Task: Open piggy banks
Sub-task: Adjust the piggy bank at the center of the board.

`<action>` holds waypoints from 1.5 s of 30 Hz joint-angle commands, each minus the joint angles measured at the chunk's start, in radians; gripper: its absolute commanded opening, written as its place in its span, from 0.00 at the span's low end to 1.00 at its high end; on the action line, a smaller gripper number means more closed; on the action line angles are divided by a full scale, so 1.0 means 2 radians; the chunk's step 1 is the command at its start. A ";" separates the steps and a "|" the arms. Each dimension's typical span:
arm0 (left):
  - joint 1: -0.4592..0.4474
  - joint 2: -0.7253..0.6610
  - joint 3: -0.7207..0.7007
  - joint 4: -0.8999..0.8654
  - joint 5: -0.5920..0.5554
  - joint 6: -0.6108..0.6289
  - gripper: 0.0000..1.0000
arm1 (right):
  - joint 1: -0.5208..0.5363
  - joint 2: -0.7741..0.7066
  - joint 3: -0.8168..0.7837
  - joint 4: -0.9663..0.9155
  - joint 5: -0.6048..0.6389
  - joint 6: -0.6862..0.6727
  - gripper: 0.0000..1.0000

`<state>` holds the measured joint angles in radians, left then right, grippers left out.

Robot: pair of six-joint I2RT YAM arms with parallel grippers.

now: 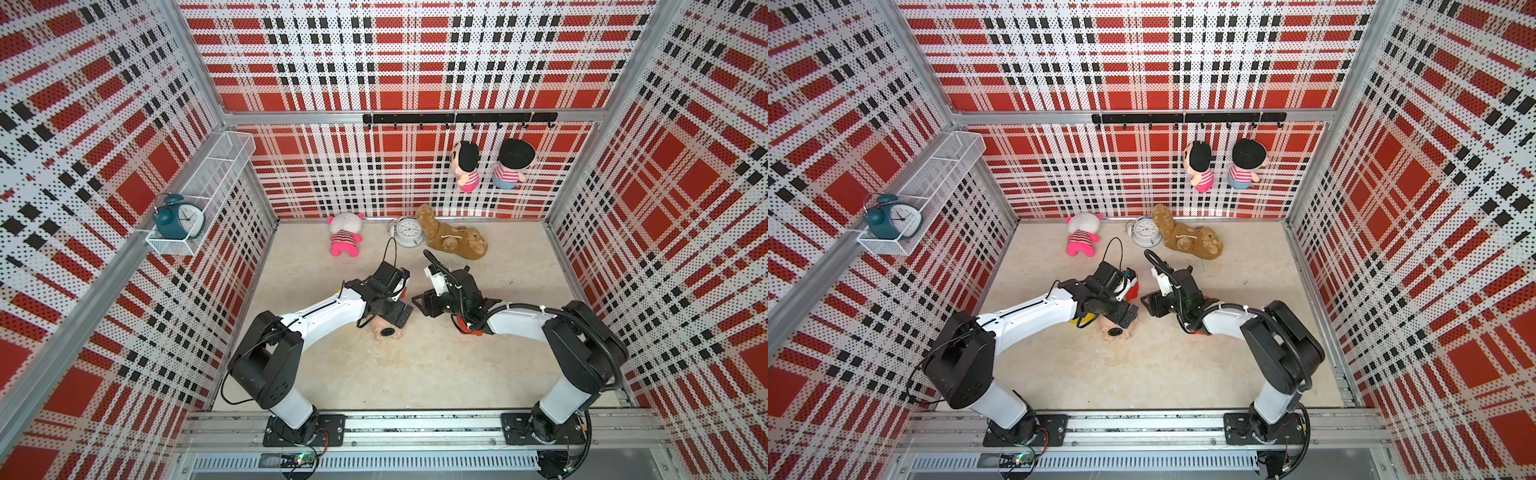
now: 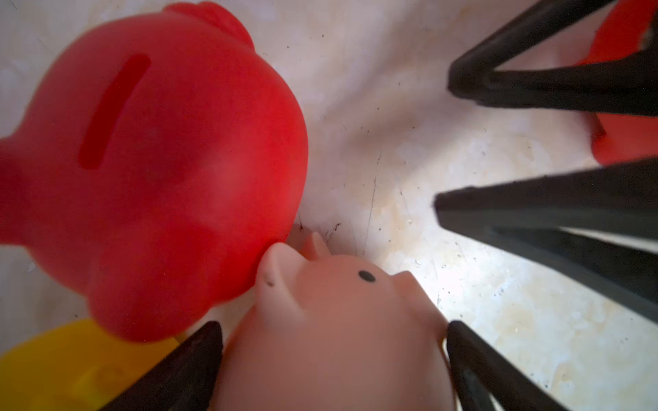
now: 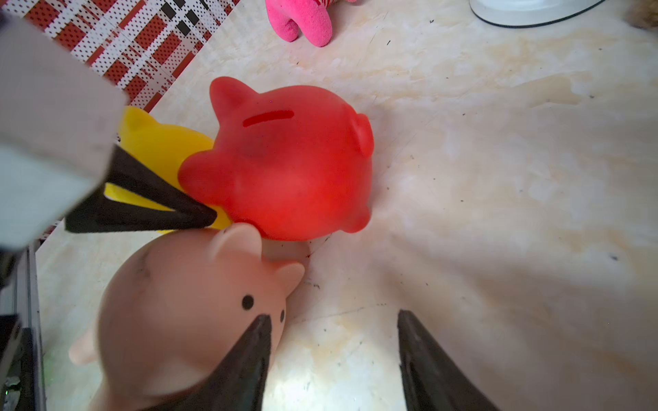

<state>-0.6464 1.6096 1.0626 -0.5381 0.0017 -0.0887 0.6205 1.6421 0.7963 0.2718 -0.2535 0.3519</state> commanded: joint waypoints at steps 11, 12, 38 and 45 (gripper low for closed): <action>0.000 -0.057 -0.029 0.021 0.032 -0.265 0.98 | 0.018 -0.103 -0.096 -0.036 -0.009 0.030 0.63; 0.001 -0.062 -0.029 0.019 0.030 -0.269 0.98 | 0.022 -0.103 -0.098 -0.034 -0.011 0.033 0.64; -0.027 -0.090 -0.049 -0.070 -0.010 -0.244 0.99 | 0.081 0.012 -0.074 0.111 -0.065 0.087 0.59; -0.037 -0.074 -0.055 -0.070 -0.002 -0.223 0.99 | 0.082 0.023 -0.069 0.126 -0.068 0.092 0.59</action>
<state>-0.7086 1.4387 0.9714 -0.6800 -0.0135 -0.5659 0.7757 1.6749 0.6388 0.4755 -0.3798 0.5293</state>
